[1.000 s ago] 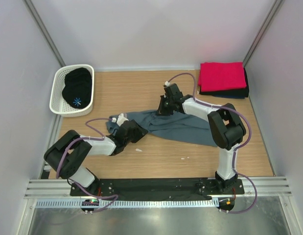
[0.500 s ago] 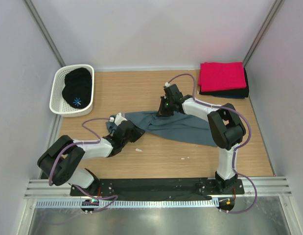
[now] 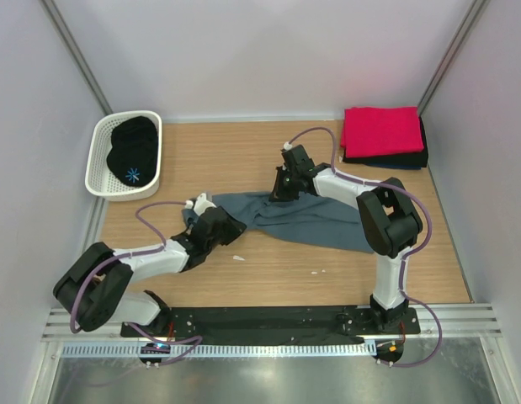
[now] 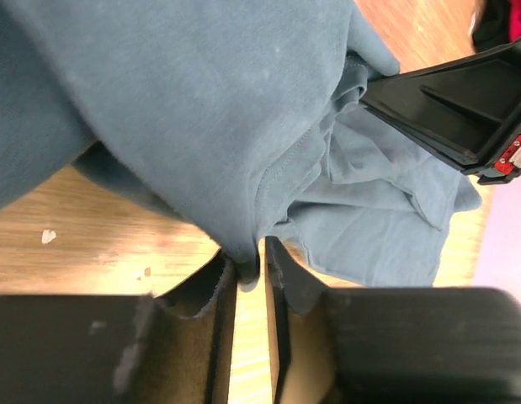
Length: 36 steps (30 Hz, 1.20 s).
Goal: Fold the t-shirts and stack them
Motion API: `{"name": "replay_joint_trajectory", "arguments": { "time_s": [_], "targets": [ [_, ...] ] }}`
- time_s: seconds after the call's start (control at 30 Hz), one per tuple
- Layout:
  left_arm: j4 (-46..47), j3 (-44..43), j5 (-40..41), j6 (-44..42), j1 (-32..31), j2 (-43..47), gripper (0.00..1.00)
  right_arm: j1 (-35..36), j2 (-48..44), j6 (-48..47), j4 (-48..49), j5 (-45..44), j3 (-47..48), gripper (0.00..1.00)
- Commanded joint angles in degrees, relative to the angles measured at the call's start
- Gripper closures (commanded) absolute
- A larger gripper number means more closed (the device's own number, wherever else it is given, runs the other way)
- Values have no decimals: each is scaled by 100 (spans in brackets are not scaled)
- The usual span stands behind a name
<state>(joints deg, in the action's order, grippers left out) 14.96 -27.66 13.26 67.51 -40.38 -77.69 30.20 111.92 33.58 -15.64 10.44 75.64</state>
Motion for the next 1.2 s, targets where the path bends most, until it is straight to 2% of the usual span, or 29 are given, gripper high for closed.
{"name": "replay_joint_trajectory", "arguments": {
  "time_s": [0.0, 0.17, 0.43, 0.63, 0.77, 1.0, 1.17],
  "targets": [
    [357, 312, 80, 219, -22, 132, 84, -22, -74, -71, 44, 46, -14, 99],
    [455, 226, 98, 71, -14, -9, 99, -22, -47, -62, 70, 99, -75, 99],
    [184, -133, 72, -97, -22, 262, 100, -22, -328, -150, -80, 90, -40, 99],
    [-1397, -1003, 379, -745, 30, 1202, 100, -22, -854, -168, -211, 222, 74, 99],
    [-2381, -1619, 353, -1099, 337, 1660, 100, -22, -1145, -150, -282, 389, 197, 99],
    [-3305, -2392, 450, -1608, 627, 2258, 100, -14, -1945, -141, -562, 819, 258, 99],
    [-3983, -2639, 230, -1706, 1023, 2854, 100, -14, -2525, -142, -967, 1241, 443, 99]
  ]
}}
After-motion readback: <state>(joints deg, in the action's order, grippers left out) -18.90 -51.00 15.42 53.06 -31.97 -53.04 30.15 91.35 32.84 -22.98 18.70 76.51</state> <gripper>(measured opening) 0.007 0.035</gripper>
